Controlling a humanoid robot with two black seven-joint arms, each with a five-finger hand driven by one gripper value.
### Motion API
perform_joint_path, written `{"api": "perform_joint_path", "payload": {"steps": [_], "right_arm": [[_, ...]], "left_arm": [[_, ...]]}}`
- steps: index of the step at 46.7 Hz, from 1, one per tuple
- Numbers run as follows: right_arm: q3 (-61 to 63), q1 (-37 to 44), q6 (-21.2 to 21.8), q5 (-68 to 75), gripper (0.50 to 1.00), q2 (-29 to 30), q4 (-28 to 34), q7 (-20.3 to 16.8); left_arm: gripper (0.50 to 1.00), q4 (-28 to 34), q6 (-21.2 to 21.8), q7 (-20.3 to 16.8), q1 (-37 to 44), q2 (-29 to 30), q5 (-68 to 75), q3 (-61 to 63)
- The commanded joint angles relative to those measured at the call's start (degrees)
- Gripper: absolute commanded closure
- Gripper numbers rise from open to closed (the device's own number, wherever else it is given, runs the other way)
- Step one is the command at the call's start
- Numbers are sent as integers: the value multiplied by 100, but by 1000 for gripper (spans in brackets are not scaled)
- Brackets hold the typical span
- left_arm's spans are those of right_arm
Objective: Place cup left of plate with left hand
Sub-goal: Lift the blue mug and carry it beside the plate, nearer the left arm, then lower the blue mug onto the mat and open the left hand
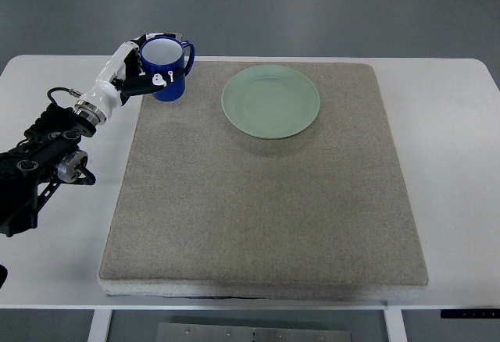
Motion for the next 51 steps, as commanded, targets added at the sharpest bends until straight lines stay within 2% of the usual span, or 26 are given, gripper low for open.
{"api": "perform_joint_path", "payload": {"steps": [1,21,51], "right_arm": [[0,0,0,0,566,0,9,0],[0,0,0,0,566,0,0,0],[0,0,0,0,566,0,0,0]], "left_arm": [[862,86,0,-9,-2,-33,0,5],[853,507,0,-9,7,-218,0,67],[829,578,9,-9,86,-411,-18,5]]}}
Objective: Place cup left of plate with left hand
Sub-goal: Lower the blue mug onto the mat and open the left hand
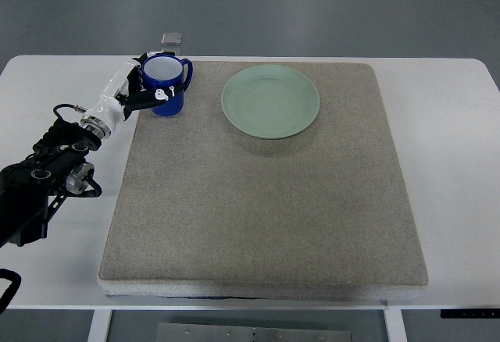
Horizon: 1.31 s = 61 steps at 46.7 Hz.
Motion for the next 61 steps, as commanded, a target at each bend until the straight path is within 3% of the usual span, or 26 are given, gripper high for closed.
{"api": "perform_joint_path", "payload": {"steps": [1,15,21,37,42,46,51,54,61], "right_arm": [[0,0,0,0,566,0,0,0],[0,0,0,0,566,0,0,0],[0,0,0,0,566,0,0,0],[0,0,0,0,566,0,0,0],[0,0,0,0,566,0,0,0],[0,0,0,0,566,0,0,0],[0,0,0,0,566,0,0,0],[0,0,0,0,566,0,0,0],[0,0,0,0,566,0,0,0]], "left_arm": [[829,13,2,0,9,-44,-23,-16],[812,163,2,-61,9,-79,-339,46],[767,233,2,-97,26,-88,-339,63],[761,233,2,-97,123,-141,-339,64],[722,224,2,-97,123,-141,-348,46],[641,224,2,-97,123,-141,-357,11],[609,224,11,-97,123,-141,-357,2],[553,215,64,-88,123,-141,-357,2],[538,163,196,-88,123,-141,-357,2]]}}
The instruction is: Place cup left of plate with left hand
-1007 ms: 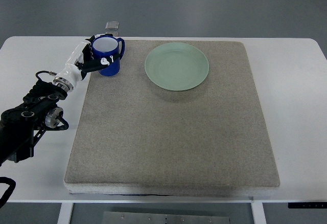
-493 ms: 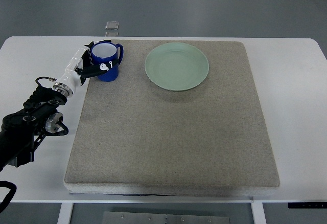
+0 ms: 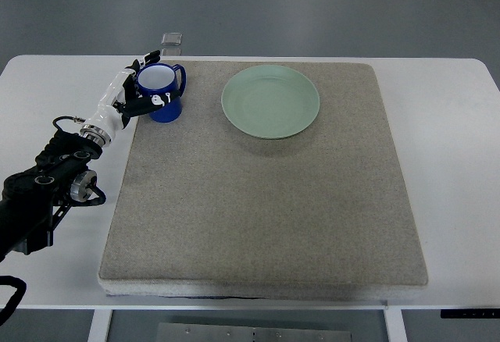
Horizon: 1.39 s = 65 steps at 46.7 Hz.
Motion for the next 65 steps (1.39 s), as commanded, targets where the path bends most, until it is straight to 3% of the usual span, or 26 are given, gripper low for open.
{"api": "perform_joint_path", "payload": {"steps": [1,13,47,59,65], "right_arm": [[0,0,0,0,566,0,0,0],[0,0,0,0,566,0,0,0],[0,0,0,0,566,0,0,0],[0,0,0,0,566,0,0,0],[0,0,0,0,566,0,0,0]], "left_arm": [[538,-27,26,1,0,0,0,1],[506,-149,8,1,-9,0,-299,-17],[506,-1055,-88,18,-167,457,-756,-1256],[508,-994,-106,167,-659,440,-1889,-1213],[512,-941,-53,510,-703,378,-2215,-1195]]}}
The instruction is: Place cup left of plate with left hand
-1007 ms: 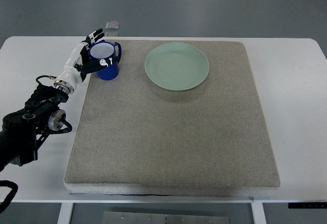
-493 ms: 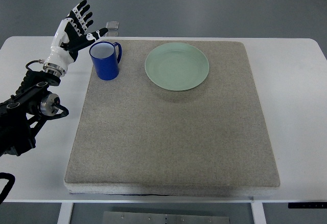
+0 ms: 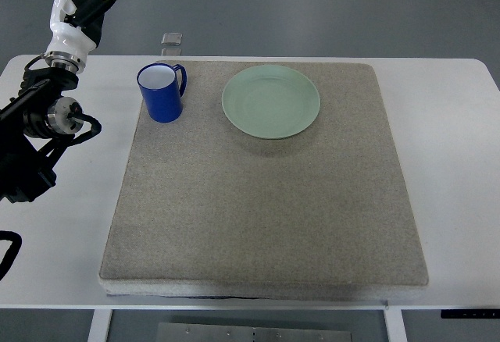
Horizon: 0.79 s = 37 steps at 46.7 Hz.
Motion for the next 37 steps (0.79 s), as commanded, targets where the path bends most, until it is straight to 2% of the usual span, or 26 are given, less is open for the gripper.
{"api": "perform_joint_path", "payload": {"steps": [1,10,15,37], "right_arm": [[0,0,0,0,566,0,0,0],[0,0,0,0,566,0,0,0],[0,0,0,0,566,0,0,0],[0,0,0,0,566,0,0,0]], "left_arm": [[512,36,44,265,-22,-22,-182,4],[514,107,44,679,-48,-22,-753,4],[512,107,-26,697,-57,-4,-1114,4],[504,116,-149,679,-180,31,-1062,4]]}}
